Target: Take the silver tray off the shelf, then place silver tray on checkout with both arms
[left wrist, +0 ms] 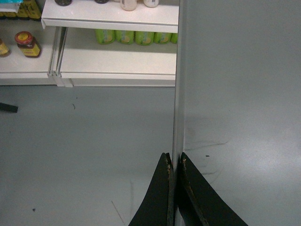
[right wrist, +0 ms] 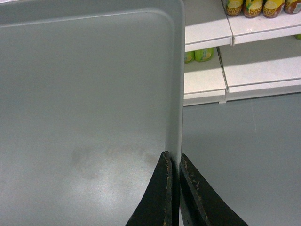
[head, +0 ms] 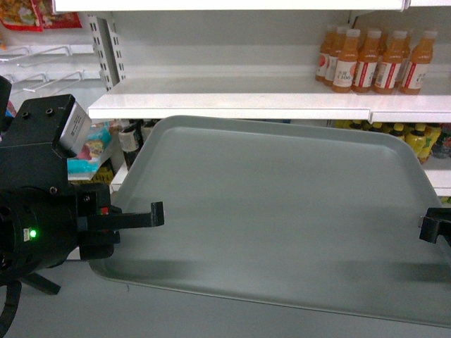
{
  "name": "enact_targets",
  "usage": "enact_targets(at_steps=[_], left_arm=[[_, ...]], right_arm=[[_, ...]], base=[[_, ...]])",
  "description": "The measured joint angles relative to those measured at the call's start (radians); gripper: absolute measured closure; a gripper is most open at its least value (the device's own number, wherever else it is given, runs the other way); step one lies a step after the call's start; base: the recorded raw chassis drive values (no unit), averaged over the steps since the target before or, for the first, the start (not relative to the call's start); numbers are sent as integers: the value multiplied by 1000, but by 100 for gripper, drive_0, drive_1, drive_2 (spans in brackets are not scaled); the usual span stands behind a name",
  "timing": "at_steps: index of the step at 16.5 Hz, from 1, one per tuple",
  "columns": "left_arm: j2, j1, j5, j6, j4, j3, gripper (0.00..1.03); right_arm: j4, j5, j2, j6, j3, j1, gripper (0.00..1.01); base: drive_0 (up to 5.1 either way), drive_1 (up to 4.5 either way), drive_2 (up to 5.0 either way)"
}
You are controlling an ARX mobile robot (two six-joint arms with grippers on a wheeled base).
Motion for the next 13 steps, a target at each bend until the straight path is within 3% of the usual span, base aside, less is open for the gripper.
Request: enact_targets(at_steps=[13], left_arm=[[0,0,1,0,-5,0,100]], right_arm=[[-1,0,0,0,0,0,99]], base=[[2,-431,435]])
